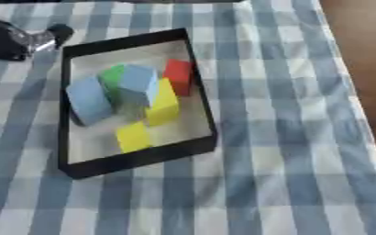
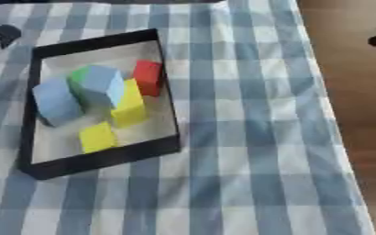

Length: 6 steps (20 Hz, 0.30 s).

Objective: Pick up objects on the table and place them in the box.

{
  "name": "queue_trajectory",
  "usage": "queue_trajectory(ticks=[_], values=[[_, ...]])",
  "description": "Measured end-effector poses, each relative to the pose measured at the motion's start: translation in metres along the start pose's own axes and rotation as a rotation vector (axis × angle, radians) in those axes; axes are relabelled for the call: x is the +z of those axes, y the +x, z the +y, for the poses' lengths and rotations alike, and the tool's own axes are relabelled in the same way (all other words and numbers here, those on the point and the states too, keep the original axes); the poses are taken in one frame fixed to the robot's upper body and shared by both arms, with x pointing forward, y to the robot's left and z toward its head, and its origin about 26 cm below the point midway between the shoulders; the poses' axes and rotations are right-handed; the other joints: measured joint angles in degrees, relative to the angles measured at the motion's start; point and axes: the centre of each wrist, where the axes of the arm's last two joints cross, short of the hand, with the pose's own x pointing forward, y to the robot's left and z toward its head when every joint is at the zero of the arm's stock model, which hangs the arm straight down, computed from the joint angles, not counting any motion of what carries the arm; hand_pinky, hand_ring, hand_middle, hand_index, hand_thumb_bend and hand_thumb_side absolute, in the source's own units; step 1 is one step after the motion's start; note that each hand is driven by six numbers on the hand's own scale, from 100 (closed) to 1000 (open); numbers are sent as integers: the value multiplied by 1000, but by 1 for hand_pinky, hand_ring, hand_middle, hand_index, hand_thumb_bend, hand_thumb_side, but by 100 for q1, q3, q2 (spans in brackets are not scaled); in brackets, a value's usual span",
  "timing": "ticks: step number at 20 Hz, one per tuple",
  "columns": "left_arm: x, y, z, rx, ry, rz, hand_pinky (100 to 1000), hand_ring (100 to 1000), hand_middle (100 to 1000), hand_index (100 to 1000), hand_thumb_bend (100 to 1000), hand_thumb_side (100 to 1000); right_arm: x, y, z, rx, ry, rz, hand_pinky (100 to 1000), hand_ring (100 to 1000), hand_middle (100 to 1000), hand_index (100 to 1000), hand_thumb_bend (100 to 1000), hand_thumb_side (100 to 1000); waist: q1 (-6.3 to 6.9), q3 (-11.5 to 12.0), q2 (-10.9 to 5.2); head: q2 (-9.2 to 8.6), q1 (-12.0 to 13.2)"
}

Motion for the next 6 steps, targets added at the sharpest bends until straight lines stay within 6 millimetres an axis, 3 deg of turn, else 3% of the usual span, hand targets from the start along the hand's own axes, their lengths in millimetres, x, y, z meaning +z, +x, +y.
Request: queue_trajectory(ticks=[2, 4, 6], values=[[4, -11, -4, 98, 43, 47, 690, 755, 752, 834, 144, 640, -3, 2, 1, -6, -1, -6, 964, 754, 742, 858, 100, 524, -28, 8, -21, 16, -13], [9, -21, -9, 199, 88, 97, 696, 756, 751, 838, 230, 646, -5, 3, 1, -9, 3, -8, 966, 762, 749, 863, 100, 523, -38, 6, -33, 43, -18], [13, -30, -12, 293, 137, 139, 716, 763, 757, 850, 354, 715, -7, 4, 2, -11, 13, -9, 965, 767, 759, 869, 100, 523, -39, -13, -56, 45, -18]])
